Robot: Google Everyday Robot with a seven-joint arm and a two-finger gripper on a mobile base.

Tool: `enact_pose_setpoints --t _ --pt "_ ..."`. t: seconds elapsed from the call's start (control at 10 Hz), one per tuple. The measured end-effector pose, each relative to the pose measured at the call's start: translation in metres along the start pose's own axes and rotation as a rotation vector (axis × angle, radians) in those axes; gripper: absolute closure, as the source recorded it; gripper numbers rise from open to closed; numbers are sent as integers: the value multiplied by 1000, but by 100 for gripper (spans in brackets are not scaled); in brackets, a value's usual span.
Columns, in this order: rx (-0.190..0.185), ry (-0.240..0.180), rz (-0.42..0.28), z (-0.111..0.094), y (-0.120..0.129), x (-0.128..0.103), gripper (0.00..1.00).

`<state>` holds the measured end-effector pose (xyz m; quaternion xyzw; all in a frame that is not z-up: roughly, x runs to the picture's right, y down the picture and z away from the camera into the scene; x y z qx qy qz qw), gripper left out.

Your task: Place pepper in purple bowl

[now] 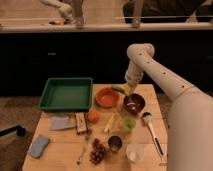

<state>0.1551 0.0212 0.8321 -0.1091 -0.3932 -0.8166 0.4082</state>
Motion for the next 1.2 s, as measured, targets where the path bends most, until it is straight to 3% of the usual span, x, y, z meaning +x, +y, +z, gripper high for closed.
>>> enact_pose_setpoints --t 0.2,0.7,1.2 --pt "24 -17 45 7 22 -5 100" --pt "55 -199 73 44 32 -32 100" --pt "33 -216 94 29 37 -54 100"
